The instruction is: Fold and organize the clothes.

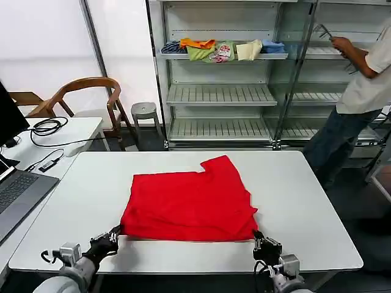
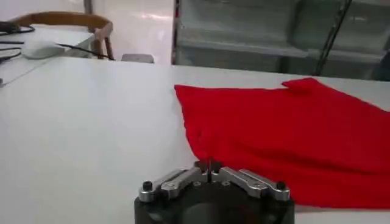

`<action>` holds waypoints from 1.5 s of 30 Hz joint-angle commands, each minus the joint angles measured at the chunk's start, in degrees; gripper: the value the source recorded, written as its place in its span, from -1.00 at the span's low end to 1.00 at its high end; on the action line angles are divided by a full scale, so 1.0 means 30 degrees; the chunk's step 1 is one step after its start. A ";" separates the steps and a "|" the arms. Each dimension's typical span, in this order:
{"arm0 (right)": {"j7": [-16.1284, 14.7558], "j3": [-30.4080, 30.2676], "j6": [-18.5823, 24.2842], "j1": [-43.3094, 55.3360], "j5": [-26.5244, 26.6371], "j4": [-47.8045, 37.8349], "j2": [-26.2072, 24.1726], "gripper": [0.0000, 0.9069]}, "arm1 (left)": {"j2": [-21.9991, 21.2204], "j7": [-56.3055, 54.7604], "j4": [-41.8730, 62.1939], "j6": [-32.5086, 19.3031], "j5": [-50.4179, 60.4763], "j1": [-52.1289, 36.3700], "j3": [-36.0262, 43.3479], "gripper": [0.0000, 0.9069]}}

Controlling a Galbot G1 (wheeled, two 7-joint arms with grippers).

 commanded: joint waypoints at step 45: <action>0.1687 -0.3155 -0.2533 1.3649 0.0463 -0.7836 0.1193 1.00 | 0.2092 -0.0884 0.5298 0.0516 -0.1304 -1.0354 0.4622 1.00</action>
